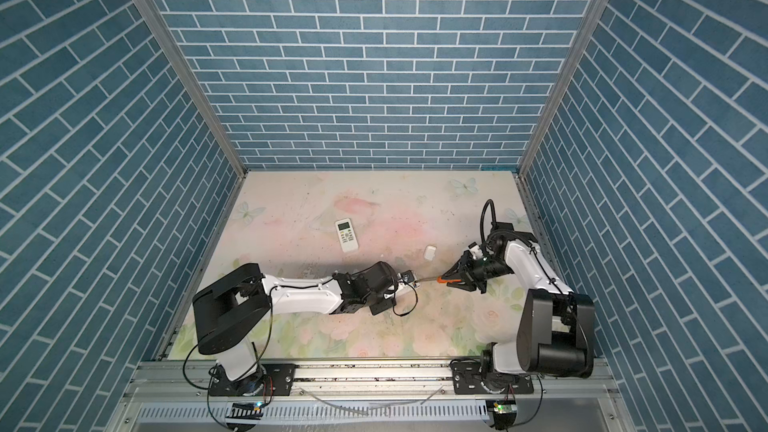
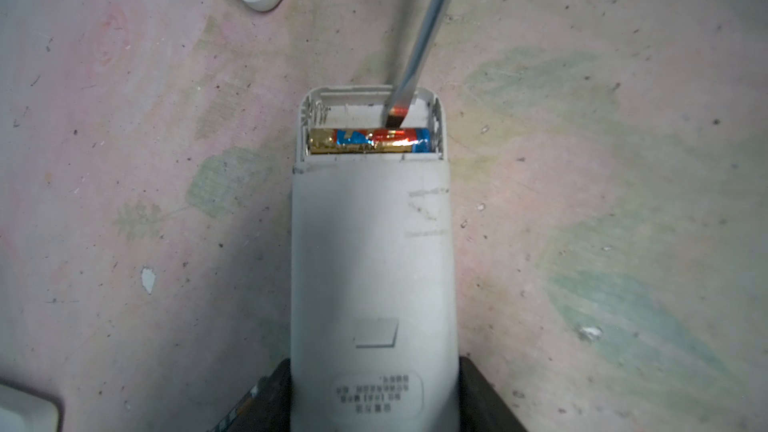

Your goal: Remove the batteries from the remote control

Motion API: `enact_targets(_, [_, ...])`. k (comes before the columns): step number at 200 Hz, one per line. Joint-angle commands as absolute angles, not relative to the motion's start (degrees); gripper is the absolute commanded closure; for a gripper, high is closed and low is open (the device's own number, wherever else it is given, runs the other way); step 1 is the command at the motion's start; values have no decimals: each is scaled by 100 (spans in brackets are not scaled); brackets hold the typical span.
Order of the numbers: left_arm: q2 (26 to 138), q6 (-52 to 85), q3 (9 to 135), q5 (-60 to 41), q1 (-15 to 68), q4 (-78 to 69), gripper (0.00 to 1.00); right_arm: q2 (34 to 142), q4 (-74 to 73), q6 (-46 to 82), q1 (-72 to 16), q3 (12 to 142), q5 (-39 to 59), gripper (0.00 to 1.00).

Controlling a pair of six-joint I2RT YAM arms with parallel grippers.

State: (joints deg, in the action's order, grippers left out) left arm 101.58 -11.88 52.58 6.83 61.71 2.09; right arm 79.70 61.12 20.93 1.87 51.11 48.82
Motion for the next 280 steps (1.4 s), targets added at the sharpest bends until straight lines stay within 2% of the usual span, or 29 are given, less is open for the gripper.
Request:
enact_targets(1, [10493,-1223,5177,681,6206,590,52,7767,6703,1832,110,5361,4901,100])
enact_targets(92, [10556,-1169,5071,467,6210,469,52,7749,6690,1652,136,5768,4388,100])
enact_targets(220, [10547,-1226,4981,150,6206,459,53,8446,6233,1289,255,5799,4642,100])
enact_targets(280, [10720,-1484,5376,-319,6201,1223,55,8302,6668,1211,255,5630,4268,100])
